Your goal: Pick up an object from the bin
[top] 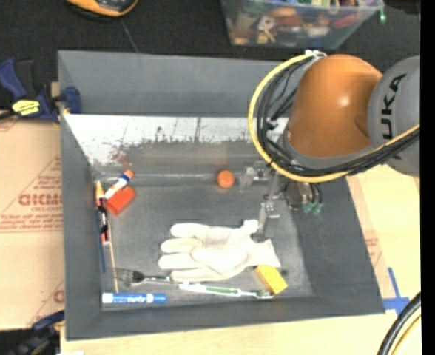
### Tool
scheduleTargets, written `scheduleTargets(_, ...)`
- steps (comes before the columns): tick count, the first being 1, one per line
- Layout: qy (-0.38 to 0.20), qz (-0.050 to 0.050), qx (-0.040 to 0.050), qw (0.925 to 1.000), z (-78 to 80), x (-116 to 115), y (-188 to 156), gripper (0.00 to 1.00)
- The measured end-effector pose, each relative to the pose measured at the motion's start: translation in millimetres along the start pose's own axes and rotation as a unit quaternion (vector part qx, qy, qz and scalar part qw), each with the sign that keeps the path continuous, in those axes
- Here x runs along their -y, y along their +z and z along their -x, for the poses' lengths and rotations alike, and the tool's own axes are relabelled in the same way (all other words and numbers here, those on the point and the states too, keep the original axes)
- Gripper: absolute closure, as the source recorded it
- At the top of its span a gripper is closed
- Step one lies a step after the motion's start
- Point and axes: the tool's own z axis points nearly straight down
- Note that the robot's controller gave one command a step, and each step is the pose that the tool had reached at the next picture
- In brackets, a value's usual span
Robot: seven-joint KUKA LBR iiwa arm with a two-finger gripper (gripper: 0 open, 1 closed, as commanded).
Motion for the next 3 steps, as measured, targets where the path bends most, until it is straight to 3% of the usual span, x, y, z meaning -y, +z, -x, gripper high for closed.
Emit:
scheduleTargets(1,0.000,0.000,0.0039,1.0000,1.5,0,-4,0.00)
scheduleTargets(2,-0.121,-0.001,0.0053,0.9926,-19.4,-27,103,0.00)
scheduleTargets(3,-0.226,-0.003,0.0097,0.9741,-36.3,-52,70,0.00)
